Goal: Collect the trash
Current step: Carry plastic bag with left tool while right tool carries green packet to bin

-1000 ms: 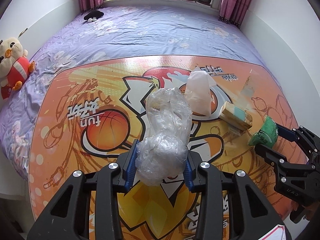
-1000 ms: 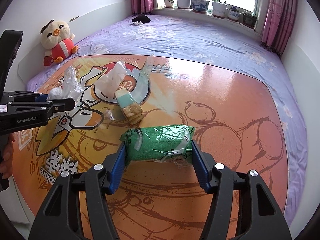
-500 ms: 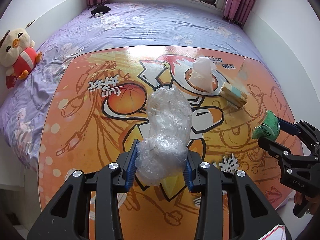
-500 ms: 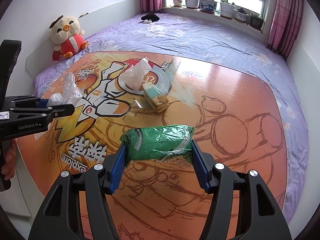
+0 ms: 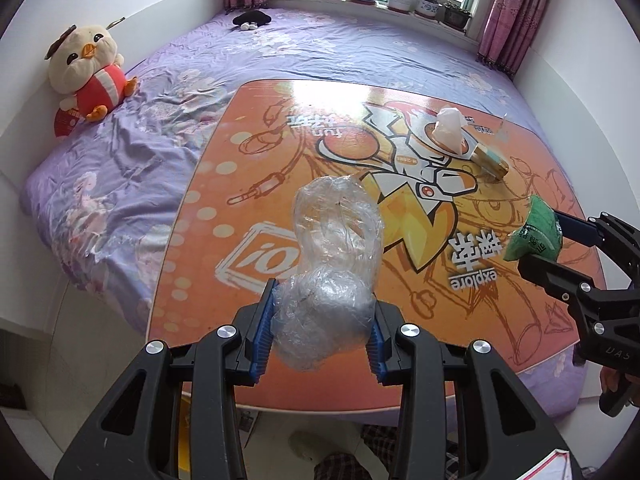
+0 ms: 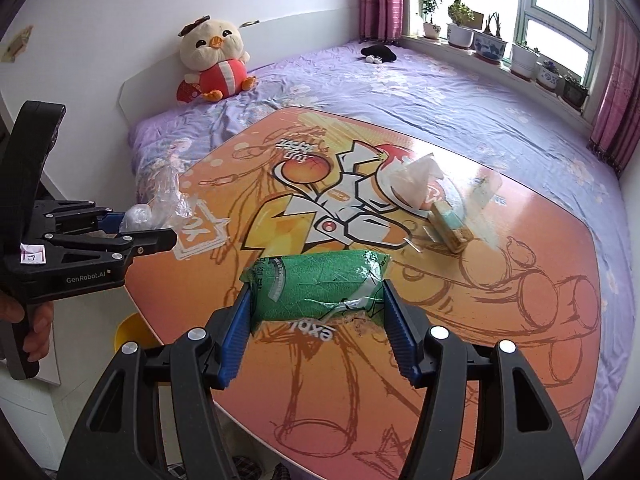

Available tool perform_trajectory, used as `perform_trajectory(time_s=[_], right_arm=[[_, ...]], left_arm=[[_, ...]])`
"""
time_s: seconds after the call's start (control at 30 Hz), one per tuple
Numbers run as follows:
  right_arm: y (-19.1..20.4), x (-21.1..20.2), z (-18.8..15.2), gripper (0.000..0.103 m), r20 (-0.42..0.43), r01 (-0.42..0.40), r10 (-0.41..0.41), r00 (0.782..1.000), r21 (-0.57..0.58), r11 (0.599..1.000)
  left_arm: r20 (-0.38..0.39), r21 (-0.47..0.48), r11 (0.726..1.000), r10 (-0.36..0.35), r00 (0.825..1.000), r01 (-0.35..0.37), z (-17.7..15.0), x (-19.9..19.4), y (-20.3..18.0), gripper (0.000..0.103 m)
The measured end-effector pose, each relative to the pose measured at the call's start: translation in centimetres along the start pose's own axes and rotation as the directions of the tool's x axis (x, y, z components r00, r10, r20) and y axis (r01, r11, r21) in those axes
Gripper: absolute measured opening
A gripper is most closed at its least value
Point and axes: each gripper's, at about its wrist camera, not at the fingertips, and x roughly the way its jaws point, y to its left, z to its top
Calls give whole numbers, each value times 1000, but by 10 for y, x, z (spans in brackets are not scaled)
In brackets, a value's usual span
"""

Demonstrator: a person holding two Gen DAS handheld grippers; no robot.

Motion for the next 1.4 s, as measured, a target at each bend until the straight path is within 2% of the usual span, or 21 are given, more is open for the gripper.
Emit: perform_trajectory(time_s=[0.3,0.6,0.8,1.03,1.2,1.4], right_arm=[[78,7,12,63,-13,-118,117,993,-150,982],[172,26,9,63,-94,-268,251,963,-320,909],[239,46,-2,63,-183,-379,333,925,-404,833],[309,75,-25,63,-303,-488,384,872,-486,725],[349,105,-49,63,-388,-547,389,836,-523,654],[387,156,-81,63,-491,-603,365,791,-521,604]], left_arm=[[7,-138,988,67,998,-65,-49,-29,58,39],[-27,-297,946,130,991,-132,-112,-45,120,39],[-76,-418,892,156,985,-173,-166,-49,161,39],[-134,-536,816,174,976,-218,-231,-50,207,39],[-175,-599,765,165,971,-238,-269,-37,236,39],[-244,-631,728,143,959,-269,-306,0,265,39]])
